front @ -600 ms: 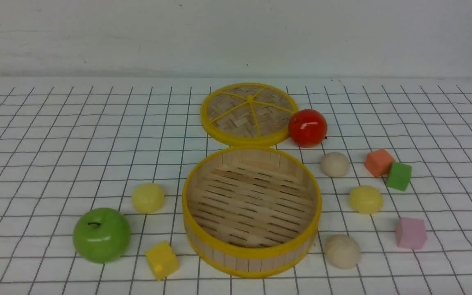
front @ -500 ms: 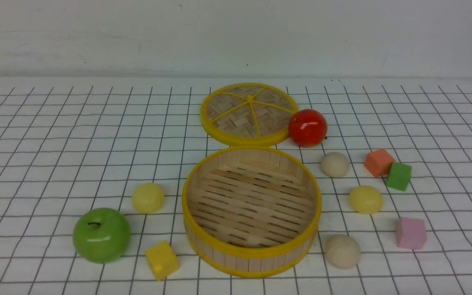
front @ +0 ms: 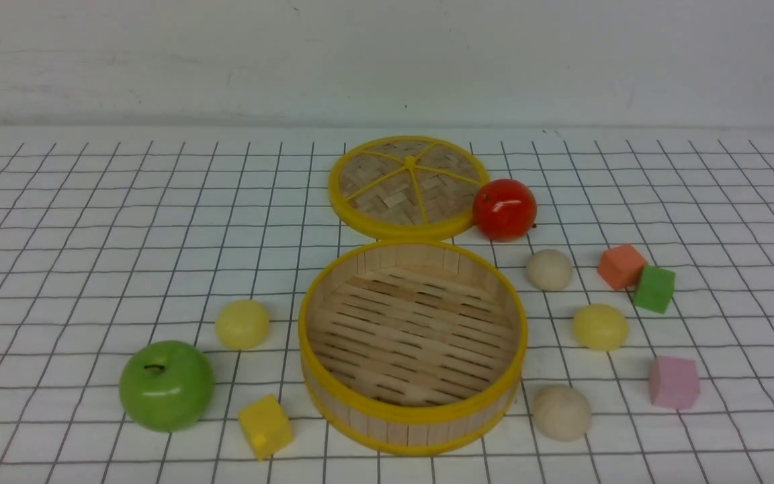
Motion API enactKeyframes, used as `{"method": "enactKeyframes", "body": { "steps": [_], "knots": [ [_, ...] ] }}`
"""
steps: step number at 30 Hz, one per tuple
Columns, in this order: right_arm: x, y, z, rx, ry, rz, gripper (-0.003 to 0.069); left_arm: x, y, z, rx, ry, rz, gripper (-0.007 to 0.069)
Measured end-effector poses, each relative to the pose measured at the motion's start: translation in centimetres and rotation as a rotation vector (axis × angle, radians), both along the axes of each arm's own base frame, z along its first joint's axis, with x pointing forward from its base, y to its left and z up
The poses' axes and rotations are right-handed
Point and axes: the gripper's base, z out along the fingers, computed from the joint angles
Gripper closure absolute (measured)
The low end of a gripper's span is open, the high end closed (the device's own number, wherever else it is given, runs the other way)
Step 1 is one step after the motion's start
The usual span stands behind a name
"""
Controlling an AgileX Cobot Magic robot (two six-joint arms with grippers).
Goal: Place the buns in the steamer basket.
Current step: Use the left arm to grab a steamed stuffed bun
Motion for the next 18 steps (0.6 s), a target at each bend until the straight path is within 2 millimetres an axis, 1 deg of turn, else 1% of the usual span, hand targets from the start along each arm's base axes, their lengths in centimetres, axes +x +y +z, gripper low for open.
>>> {"method": "enactKeyframes", "body": {
  "steps": [8, 10, 11, 12, 13, 15, 16, 17, 18],
  "knots": [
    [0.0, 0.0, 0.0, 0.0, 0.0, 0.0, 0.0419, 0.0, 0.0, 0.1, -0.007, -0.006, 0.0, 0.0386],
    [0.0, 0.0, 0.0, 0.0, 0.0, 0.0, 0.0419, 0.1, -0.2, 0.5, -0.11, -0.051, 0.006, 0.0386],
    [0.0, 0.0, 0.0, 0.0, 0.0, 0.0, 0.0419, 0.2, -0.3, 0.6, -0.132, -0.064, 0.008, 0.0386],
    [0.0, 0.0, 0.0, 0.0, 0.0, 0.0, 0.0419, 0.3, -0.5, 1.2, -0.293, -0.121, 0.02, 0.0386],
    [0.0, 0.0, 0.0, 0.0, 0.0, 0.0, 0.0419, 0.3, -0.5, 1.7, -0.389, -0.161, 0.028, 0.0386],
    [0.0, 0.0, 0.0, 0.0, 0.0, 0.0, 0.0419, 0.4, -0.5, 2.5, -0.522, -0.236, 0.041, 0.0386],
    [0.0, 0.0, 0.0, 0.0, 0.0, 0.0, 0.0419, 0.4, -0.4, 2.9, -0.579, -0.286, 0.047, 0.0386],
    [0.0, 0.0, 0.0, 0.0, 0.0, 0.0, 0.0419, 0.4, -0.3, 3.1, -0.589, -0.304, 0.049, 0.0386],
    [0.0, 0.0, 0.0, 0.0, 0.0, 0.0, 0.0419, 0.4, -0.2, 3.6, -0.613, -0.366, 0.053, 0.0387]
  ]
}}
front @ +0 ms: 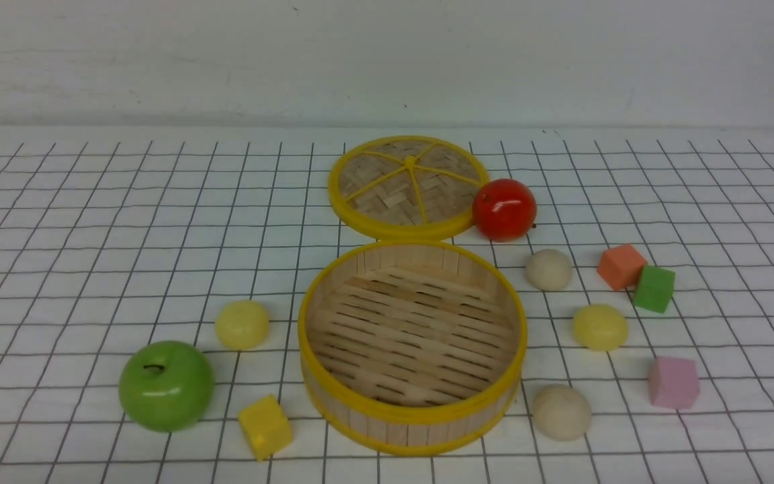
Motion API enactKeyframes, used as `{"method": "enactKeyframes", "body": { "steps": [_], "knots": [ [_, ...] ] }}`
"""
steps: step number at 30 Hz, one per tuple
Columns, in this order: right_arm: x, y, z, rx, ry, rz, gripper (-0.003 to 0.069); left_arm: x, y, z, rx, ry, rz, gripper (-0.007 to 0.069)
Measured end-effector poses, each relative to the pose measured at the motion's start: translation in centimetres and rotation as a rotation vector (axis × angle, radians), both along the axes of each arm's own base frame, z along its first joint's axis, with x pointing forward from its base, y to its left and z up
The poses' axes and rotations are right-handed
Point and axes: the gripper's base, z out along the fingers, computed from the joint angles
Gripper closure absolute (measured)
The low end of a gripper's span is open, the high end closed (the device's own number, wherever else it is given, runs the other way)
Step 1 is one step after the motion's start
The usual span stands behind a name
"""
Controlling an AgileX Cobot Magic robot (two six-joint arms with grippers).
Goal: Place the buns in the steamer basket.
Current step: Use the left arm to grab a steamed stuffed bun
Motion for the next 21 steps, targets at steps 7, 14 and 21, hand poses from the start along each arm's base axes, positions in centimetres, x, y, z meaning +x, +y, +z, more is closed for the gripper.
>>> {"method": "enactKeyframes", "body": {
  "steps": [7, 14, 21],
  "knots": [
    [0.0, 0.0, 0.0, 0.0, 0.0, 0.0, 0.0419, -1.5, -0.2, 6.6, 0.019, -0.095, -0.03, 0.0465],
    [0.0, 0.0, 0.0, 0.0, 0.0, 0.0, 0.0419, 0.9, -1.0, 12.4, 0.51, 0.477, -0.194, 0.058],
    [0.0, 0.0, 0.0, 0.0, 0.0, 0.0, 0.0419, 9.6, -2.8, 11.8, 0.634, 0.935, -0.559, 0.0616]
  ]
}}
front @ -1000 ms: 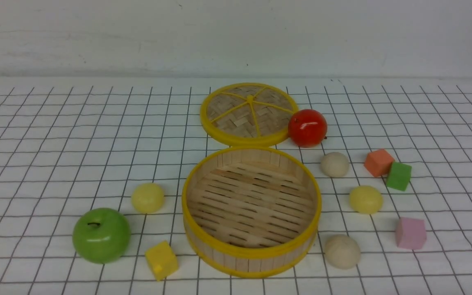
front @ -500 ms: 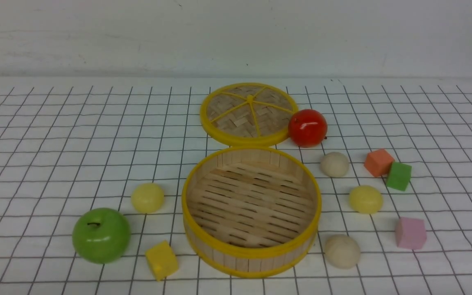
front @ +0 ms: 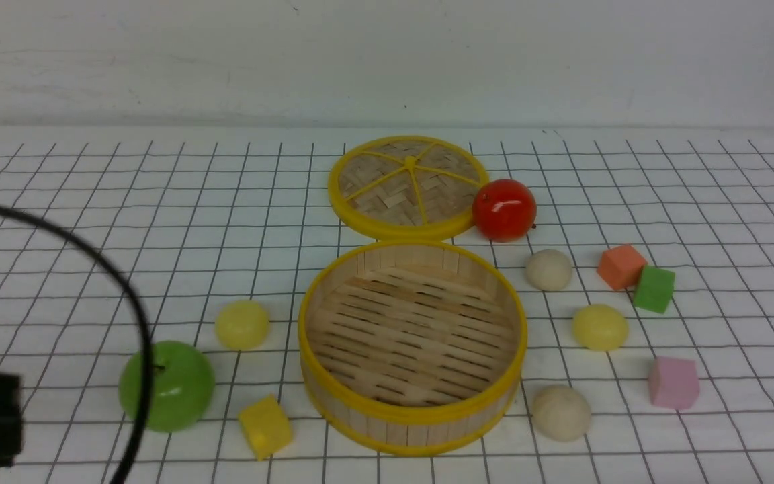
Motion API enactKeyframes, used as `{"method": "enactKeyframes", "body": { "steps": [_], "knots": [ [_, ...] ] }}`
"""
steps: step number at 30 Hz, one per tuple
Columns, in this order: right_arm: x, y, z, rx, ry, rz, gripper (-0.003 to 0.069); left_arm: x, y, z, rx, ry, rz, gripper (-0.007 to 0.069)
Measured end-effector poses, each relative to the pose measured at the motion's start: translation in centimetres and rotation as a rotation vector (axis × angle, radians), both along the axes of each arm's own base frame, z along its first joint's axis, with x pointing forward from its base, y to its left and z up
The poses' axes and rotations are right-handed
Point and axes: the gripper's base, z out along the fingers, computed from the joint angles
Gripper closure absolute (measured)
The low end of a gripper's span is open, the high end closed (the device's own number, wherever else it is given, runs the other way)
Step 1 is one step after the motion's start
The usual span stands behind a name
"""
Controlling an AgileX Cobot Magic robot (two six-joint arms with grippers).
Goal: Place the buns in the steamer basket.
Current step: Use the left arm to grab a steamed stuffed bun
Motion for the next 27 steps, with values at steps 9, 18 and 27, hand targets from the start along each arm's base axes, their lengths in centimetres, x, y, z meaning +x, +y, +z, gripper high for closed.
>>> {"method": "enactKeyframes", "body": {
  "steps": [9, 18, 27],
  "knots": [
    [0.0, 0.0, 0.0, 0.0, 0.0, 0.0, 0.0419, 9.3, -5.3, -2.6, -0.026, 0.102, -0.255, 0.0638],
    [0.0, 0.0, 0.0, 0.0, 0.0, 0.0, 0.0419, 18.3, -9.5, -5.5, 0.274, 0.178, -0.296, 0.0638],
    [0.0, 0.0, 0.0, 0.0, 0.0, 0.0, 0.0419, 24.1, -8.3, -9.2, 0.314, 0.282, -0.24, 0.0445]
  ]
}}
